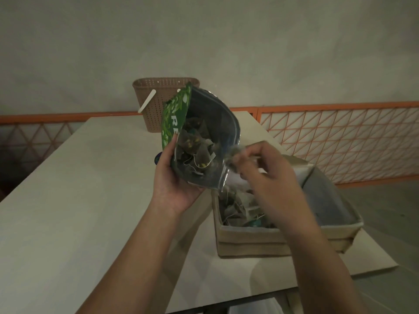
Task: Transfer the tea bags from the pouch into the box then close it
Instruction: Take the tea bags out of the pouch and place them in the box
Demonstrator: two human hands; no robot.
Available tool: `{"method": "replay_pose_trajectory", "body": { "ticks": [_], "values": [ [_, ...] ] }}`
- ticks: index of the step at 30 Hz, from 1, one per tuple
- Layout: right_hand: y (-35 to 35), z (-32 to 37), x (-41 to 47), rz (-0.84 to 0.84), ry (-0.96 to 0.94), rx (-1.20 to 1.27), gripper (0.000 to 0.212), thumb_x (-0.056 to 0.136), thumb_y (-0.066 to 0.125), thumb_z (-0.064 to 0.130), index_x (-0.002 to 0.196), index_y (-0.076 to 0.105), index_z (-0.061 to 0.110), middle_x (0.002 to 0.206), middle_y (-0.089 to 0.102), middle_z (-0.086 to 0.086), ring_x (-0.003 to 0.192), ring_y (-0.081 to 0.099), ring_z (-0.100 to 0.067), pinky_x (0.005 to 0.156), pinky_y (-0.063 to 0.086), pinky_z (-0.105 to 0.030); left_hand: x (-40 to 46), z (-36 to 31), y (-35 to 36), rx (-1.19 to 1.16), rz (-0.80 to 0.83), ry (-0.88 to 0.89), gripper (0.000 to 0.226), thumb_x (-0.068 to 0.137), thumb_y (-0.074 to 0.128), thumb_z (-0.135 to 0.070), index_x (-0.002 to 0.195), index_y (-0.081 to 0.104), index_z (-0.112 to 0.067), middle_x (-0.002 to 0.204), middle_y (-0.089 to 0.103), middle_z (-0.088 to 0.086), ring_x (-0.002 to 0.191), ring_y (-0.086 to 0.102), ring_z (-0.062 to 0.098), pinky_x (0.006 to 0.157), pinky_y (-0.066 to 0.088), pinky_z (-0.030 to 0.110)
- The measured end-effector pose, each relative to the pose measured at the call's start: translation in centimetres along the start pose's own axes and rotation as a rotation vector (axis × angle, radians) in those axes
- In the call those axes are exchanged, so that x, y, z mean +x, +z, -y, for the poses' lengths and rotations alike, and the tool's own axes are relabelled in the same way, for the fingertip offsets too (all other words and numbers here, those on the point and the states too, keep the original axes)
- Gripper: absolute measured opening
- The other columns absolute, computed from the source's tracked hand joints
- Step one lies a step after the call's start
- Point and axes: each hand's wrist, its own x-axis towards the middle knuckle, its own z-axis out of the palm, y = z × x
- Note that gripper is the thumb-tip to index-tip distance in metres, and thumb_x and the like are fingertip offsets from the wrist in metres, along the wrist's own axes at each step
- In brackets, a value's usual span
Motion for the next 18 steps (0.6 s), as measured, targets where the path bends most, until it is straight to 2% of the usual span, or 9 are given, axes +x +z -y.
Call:
{"method": "replay_pose_trajectory", "body": {
  "ticks": [2, 4, 6, 9, 11, 14, 16, 18],
  "values": [
    [-1.2, 0.2, 0.1, -0.053, 0.020, 0.108, 0.012, 0.094, 0.058, 0.026, 0.093, 0.058, 0.015, 0.092, 0.068, -0.002, 0.085, 0.067, -0.014, 0.075, 0.059, -0.027, 0.1, 0.0, -0.1, -0.018, -0.012, -0.017, 0.069, 0.092, 0.057, -0.055, 0.152, 0.048, -0.023, 0.159, 0.045, 0.006, 0.131, 0.055, 0.029, 0.096, 0.056, 0.043],
    [-2.1, 0.1, 0.3, -0.078, 0.045, 0.162, 0.009, 0.093, 0.061, 0.019, 0.092, 0.057, 0.011, 0.087, 0.070, -0.006, 0.079, 0.071, -0.017, 0.073, 0.060, -0.030, 0.1, 0.1, -0.2, -0.014, -0.040, -0.023, 0.063, 0.096, 0.051, -0.056, 0.151, 0.051, -0.024, 0.155, 0.050, 0.005, 0.128, 0.057, 0.028, 0.098, 0.056, 0.043],
    [-2.8, -0.6, 0.6, -0.088, 0.061, 0.118, 0.008, 0.090, 0.064, 0.011, 0.088, 0.057, 0.014, 0.083, 0.070, -0.007, 0.077, 0.071, -0.021, 0.072, 0.060, -0.031, 0.1, 0.1, -0.2, -0.023, -0.043, -0.016, 0.064, 0.097, 0.050, -0.055, 0.152, 0.049, -0.023, 0.154, 0.050, 0.004, 0.131, 0.054, 0.028, 0.101, 0.054, 0.043],
    [-3.1, -1.9, 0.7, -0.055, 0.104, 0.028, 0.014, 0.087, 0.067, 0.006, 0.088, 0.059, 0.018, 0.087, 0.068, -0.004, 0.083, 0.068, -0.026, 0.075, 0.059, -0.036, 0.0, 0.1, -0.1, -0.039, -0.051, -0.011, 0.063, 0.096, 0.052, -0.055, 0.150, 0.051, -0.023, 0.150, 0.055, 0.006, 0.123, 0.061, 0.028, 0.095, 0.057, 0.042],
    [-3.1, -2.4, 0.8, 0.016, 0.139, -0.020, 0.006, 0.089, 0.067, 0.017, 0.092, 0.063, 0.020, 0.090, 0.069, 0.001, 0.085, 0.068, -0.017, 0.078, 0.058, -0.033, 0.0, 0.1, 0.0, -0.046, -0.050, -0.013, 0.062, 0.096, 0.053, -0.055, 0.148, 0.054, -0.023, 0.143, 0.061, 0.007, 0.117, 0.064, 0.029, 0.092, 0.059, 0.042],
    [-2.8, -2.9, 0.7, 0.128, 0.144, -0.189, 0.007, 0.091, 0.060, 0.040, 0.093, 0.064, 0.035, 0.091, 0.066, 0.014, 0.082, 0.062, 0.000, 0.068, 0.047, -0.011, 0.0, 0.2, 0.1, -0.040, -0.048, -0.005, 0.061, 0.094, 0.054, -0.055, 0.145, 0.058, -0.023, 0.140, 0.064, 0.008, 0.117, 0.065, 0.030, 0.093, 0.058, 0.043],
    [-2.8, -3.5, 0.8, 0.176, 0.126, -0.359, 0.004, 0.090, 0.063, 0.041, 0.092, 0.065, 0.041, 0.103, 0.060, 0.016, 0.094, 0.056, -0.001, 0.074, 0.042, -0.014, -0.1, 0.3, 0.2, -0.027, -0.037, 0.003, 0.067, 0.088, 0.060, -0.053, 0.147, 0.056, -0.023, 0.148, 0.058, 0.008, 0.121, 0.063, 0.030, 0.094, 0.058, 0.042],
    [-2.8, -4.0, 0.7, 0.309, 0.138, -0.575, 0.009, 0.083, 0.071, 0.040, 0.089, 0.068, 0.046, 0.110, 0.052, 0.015, 0.106, 0.048, -0.009, 0.089, 0.043, -0.028, -0.1, 0.2, 0.2, -0.016, -0.010, 0.002, 0.076, 0.079, 0.071, -0.051, 0.148, 0.055, -0.023, 0.152, 0.053, 0.006, 0.124, 0.059, 0.029, 0.094, 0.058, 0.042]
  ]
}}
